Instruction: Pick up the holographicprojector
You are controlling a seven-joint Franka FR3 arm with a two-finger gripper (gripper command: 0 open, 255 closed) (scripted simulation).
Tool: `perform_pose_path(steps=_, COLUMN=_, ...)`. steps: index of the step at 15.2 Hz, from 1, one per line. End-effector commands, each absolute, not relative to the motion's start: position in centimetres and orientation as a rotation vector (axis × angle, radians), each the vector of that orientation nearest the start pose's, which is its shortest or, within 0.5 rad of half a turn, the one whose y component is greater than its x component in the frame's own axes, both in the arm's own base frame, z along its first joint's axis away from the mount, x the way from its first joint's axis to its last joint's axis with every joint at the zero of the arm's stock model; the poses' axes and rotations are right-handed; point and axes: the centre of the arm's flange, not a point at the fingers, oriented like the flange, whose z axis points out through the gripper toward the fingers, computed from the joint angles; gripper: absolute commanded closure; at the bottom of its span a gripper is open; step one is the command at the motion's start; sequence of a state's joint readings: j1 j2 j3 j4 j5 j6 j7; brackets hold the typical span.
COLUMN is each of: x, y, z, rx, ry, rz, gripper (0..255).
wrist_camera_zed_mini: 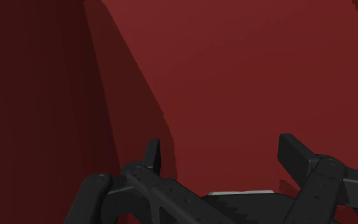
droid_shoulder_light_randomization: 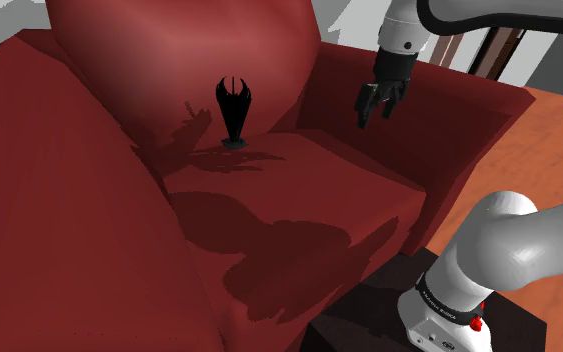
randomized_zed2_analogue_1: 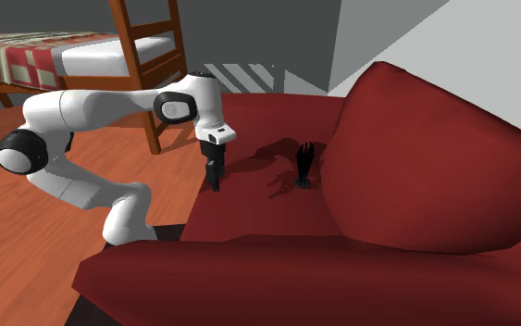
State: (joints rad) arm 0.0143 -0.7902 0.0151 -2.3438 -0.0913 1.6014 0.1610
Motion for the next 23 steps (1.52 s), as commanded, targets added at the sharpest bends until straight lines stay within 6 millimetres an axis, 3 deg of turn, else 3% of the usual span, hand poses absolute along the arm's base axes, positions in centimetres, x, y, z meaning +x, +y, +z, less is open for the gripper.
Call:
perform_pose_path(steps=1, x=30.9, y=0.1, z=60.1, rx=-3.230, ry=0.219, rz=-0.092, gripper=0)
perform_pose_path(steps=12, x=44.0, y=2.2, z=61.4, rx=-3.164, ry=-0.236, rz=-0.172, gripper=0)
perform_pose_path(steps=23, x=55.9, y=7.9, z=63.4, rx=-3.032, ry=-0.668, rz=-0.246, gripper=0)
